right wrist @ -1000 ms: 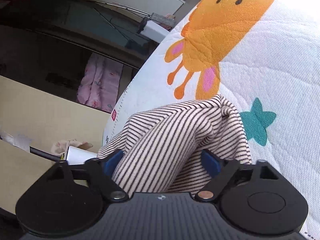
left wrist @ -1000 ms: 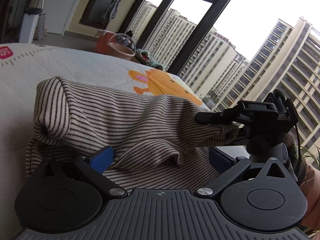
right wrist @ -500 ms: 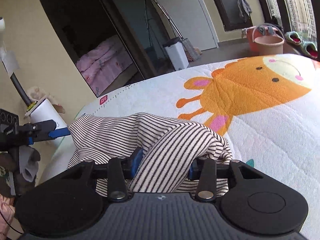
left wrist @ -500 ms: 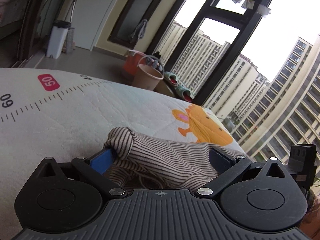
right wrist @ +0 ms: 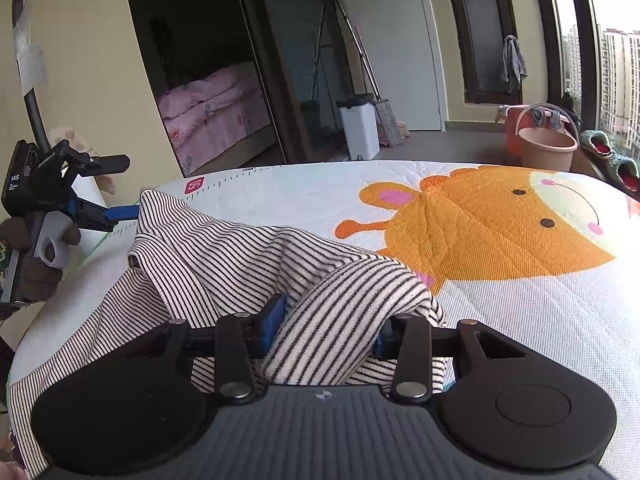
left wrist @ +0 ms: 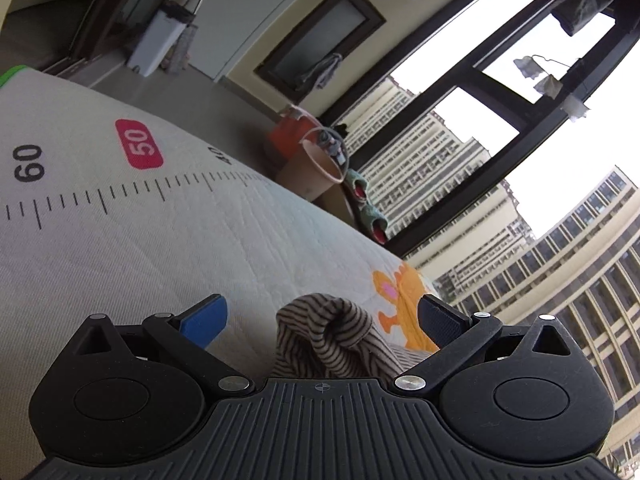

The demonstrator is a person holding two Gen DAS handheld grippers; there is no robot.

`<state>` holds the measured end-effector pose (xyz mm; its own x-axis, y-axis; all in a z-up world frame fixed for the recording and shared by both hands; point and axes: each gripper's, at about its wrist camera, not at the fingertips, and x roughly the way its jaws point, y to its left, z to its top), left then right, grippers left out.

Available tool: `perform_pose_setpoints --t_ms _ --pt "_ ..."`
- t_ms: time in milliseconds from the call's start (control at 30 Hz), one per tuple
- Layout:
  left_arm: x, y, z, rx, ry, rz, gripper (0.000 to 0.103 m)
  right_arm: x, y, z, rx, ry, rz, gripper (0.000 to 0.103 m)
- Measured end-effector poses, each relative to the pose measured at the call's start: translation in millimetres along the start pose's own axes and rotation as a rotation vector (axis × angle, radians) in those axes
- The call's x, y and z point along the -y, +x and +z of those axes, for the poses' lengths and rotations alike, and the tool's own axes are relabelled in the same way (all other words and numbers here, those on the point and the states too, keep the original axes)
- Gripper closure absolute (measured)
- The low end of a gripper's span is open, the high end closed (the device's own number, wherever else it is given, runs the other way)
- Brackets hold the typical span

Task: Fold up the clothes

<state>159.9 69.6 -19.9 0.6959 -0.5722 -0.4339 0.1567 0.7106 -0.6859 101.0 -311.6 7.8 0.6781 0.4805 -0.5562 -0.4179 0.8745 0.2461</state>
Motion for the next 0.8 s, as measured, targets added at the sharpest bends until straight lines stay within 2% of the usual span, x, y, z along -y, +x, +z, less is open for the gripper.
perform_pose_setpoints --t_ms 100,133,167,200,233,400,567,633,667,800 --pt "4 19 -1 -0.027 -0.009 0.025 0.002 2 0 -5 0.007 0.009 0.01 0.063" --pt "6 21 -4 -0.03 0.006 0.041 0.007 2 0 -5 0.007 0.011 0.011 0.062" --pt "12 26 -8 -0.047 0.029 0.058 0.049 2 0 -6 0.008 0.011 0.011 0.062" --pt "17 26 -10 -0.045 0.053 0.094 0.057 1 -1 -6 0.008 0.012 0.01 0.062" --pt "21 27 -12 -0.043 0.076 0.129 0.059 1 -1 -7 0.01 0.011 0.008 0.062" --pt "47 -6 -35 -0.007 0.213 0.13 0.065 6 -4 -10 0.024 0.041 0.025 0.062" --pt "58 -23 -63 -0.071 0.261 0.135 0.064 21 -11 -10 -0.001 0.182 0.073 0.06" --pt "56 -18 -72 -0.099 0.269 0.153 0.063 28 -15 -10 -0.012 0.243 0.093 0.056" --pt "54 -17 -75 -0.102 0.269 0.155 0.057 31 -18 -10 -0.015 0.268 0.095 0.054" --pt "51 -10 -84 -0.11 0.276 0.159 0.052 33 -41 -9 0.038 0.222 -0.009 0.036"
